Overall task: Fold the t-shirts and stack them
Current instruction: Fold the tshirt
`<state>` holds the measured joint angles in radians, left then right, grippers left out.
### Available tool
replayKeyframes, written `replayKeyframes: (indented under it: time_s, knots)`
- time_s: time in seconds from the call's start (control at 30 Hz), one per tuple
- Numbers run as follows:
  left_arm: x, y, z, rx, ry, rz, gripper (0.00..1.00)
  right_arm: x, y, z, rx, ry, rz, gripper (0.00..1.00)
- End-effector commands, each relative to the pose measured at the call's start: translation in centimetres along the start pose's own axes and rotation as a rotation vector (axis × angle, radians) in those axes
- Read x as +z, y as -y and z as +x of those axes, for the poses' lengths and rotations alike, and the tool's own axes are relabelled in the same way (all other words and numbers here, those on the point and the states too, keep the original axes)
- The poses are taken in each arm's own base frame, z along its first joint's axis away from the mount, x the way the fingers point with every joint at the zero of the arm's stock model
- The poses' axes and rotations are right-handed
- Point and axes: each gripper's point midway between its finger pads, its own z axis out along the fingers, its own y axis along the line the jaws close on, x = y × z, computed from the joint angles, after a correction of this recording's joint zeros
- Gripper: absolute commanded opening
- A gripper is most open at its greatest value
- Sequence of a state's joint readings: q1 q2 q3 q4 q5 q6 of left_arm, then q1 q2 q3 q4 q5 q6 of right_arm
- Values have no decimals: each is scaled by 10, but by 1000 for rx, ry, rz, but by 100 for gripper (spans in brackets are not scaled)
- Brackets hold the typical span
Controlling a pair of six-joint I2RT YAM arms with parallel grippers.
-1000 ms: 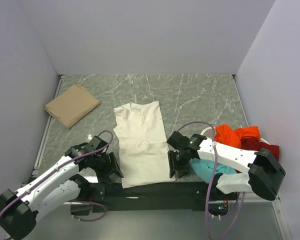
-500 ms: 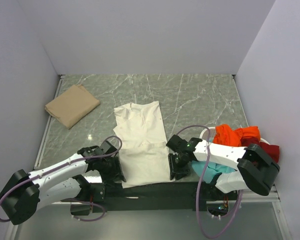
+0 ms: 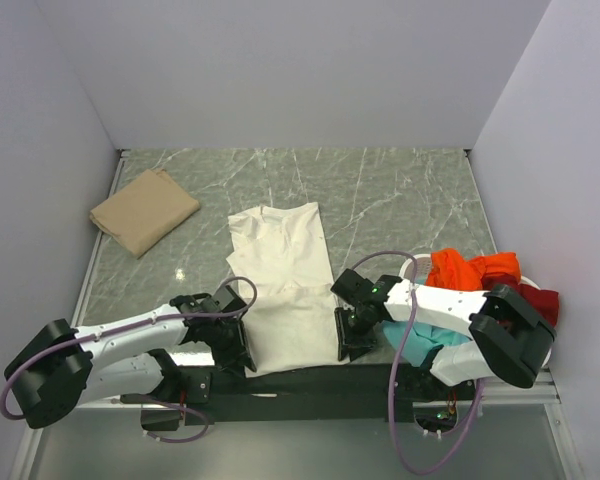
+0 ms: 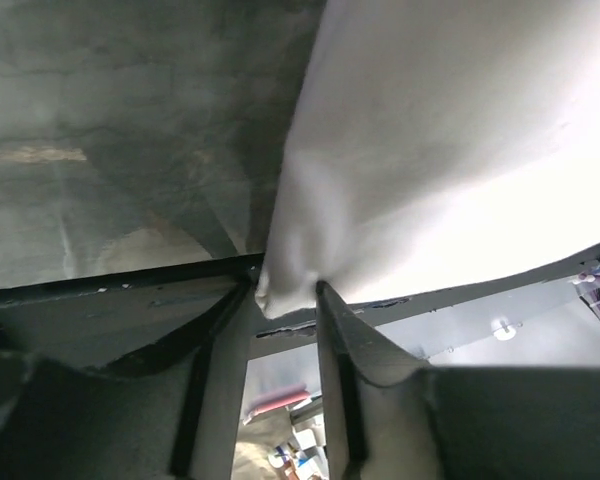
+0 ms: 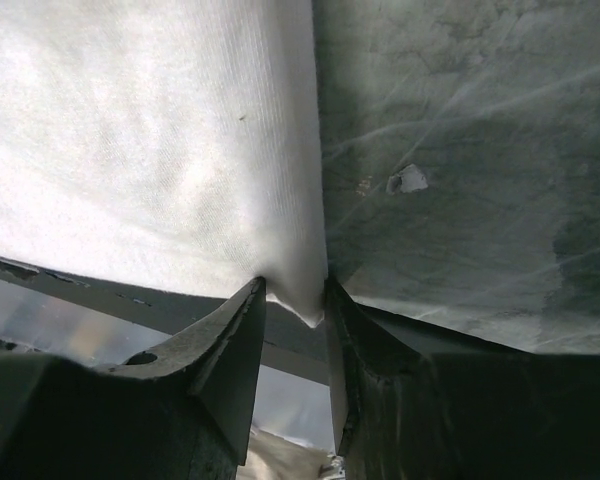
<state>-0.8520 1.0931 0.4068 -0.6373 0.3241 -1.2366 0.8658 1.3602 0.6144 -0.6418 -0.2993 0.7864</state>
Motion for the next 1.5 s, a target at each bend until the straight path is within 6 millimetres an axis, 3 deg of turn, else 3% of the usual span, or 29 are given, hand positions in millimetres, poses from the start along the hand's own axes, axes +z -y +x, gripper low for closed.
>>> replayKeyframes:
  time_s: [0.0, 0.17, 0.33, 0.6, 0.73, 0.93, 1.0, 1.13, 1.47]
  knots:
    - [13, -6, -9, 3, 45, -20, 37, 7, 6, -1, -7, 1, 14, 37]
    - [17, -6, -9, 24, 34, -51, 26, 6, 5, -1, -16, -6, 16, 35]
    - [13, -5, -10, 34, 49, -69, 1, 1, 3, -1, -19, -6, 13, 27]
    - [-13, 0, -6, 9, 85, -42, 0, -21, -7, -3, -46, 0, 2, 1]
    - [-24, 3, 6, -2, 49, -9, 0, -35, -6, 4, -55, -31, 24, 0]
    - [-61, 24, -2, 11, 134, 2, 0, -72, -14, 1, -69, 8, 42, 0]
    - [-70, 21, -6, 10, 166, -33, 0, -88, -22, -7, -78, 54, 31, 0]
    - [-93, 36, -18, 27, 238, -30, 0, -118, -28, -23, -61, 139, 43, 0]
    - [-117, 62, -74, 65, 342, 5, 0, -154, -22, -91, 2, 304, 29, 0]
